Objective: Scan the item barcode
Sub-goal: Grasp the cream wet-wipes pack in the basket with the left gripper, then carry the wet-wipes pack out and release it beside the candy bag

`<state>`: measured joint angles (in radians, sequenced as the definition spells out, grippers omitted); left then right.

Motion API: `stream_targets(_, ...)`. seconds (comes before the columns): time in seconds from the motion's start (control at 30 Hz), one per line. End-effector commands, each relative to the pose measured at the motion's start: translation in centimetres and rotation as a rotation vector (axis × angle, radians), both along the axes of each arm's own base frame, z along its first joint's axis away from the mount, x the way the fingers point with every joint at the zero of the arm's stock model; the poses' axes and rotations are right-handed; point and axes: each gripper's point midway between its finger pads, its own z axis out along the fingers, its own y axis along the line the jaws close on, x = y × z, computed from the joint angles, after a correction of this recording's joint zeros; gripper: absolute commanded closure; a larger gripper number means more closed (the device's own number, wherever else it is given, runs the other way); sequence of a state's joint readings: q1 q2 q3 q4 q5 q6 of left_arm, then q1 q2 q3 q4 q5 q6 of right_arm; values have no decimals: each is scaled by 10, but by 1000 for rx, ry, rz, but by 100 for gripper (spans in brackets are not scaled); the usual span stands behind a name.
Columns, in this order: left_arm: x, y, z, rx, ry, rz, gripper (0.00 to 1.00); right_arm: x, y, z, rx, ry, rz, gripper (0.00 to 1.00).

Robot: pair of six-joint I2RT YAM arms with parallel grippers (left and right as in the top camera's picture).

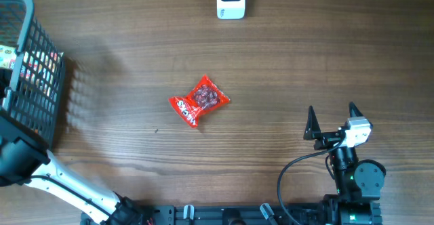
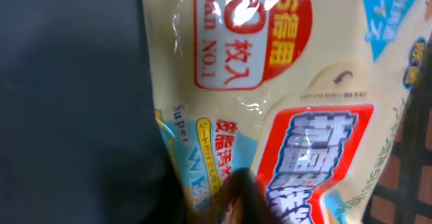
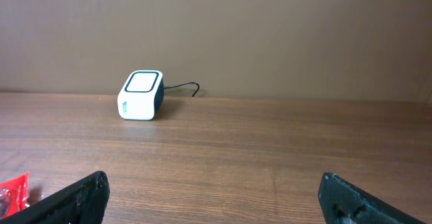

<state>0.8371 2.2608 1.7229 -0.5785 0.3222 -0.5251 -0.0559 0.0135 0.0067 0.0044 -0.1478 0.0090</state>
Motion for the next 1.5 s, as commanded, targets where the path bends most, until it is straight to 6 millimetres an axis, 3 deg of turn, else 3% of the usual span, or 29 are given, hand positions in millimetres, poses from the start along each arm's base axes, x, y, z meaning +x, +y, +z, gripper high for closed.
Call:
stream_targets(0.0, -15, -31, -63, -123, 109, -20, 96, 0, -3, 2, -8, -9, -15, 0)
stream_targets(0.13, -13, -28, -51, -106, 93, -18, 96, 0, -3, 2, -8, -9, -15, 0)
stream_targets(0.27, -6, -20, -1, -31, 26, -18, 96, 0, -3, 2, -8, -9, -15, 0)
stream_targets(0.33, -2, -15, 51, 46, -44, -17, 96, 0, -3, 2, -8, -9, -15, 0)
stream_targets(0.37, -2, -14, 92, 106, -99, -18, 96, 0, -3, 2, -8, -9, -15, 0)
stream_targets(0.4, -3, -16, 120, 144, -135, -18, 96, 0, -3, 2, -8, -9, -15, 0)
stream_targets(0.53, -13, -27, 199, 258, -238, -18, 96, 0, -3, 2, -8, -9, -15, 0)
stream_targets(0.63, -28, -43, 264, 353, -325, -17, 96, 0, -3, 2, -8, -9, -15, 0)
stream_targets(0.8, -55, -83, 347, 454, -472, -46, 96, 0, -3, 2, -8, -9, -15, 0)
stream_targets(0.87, -61, -104, 373, 460, -546, -88, 96, 0, -3, 2, -8, -9, -15, 0)
stream_targets(1.0, -78, -167, 421, 402, -713, -196, 96, 0, -3, 2, -8, -9, -15, 0)
stream_targets(1.1, -83, -217, 425, 342, -728, -292, 96, 0, -3, 2, -7, -9, -15, 0)
stream_targets(1.2, -78, -258, 394, 208, -635, -381, 96, 0, -3, 2, -8, -9, -15, 0)
stream_targets(1.47, -53, -358, 226, -17, -160, -718, 96, 0, -3, 2, -8, -9, -15, 0)
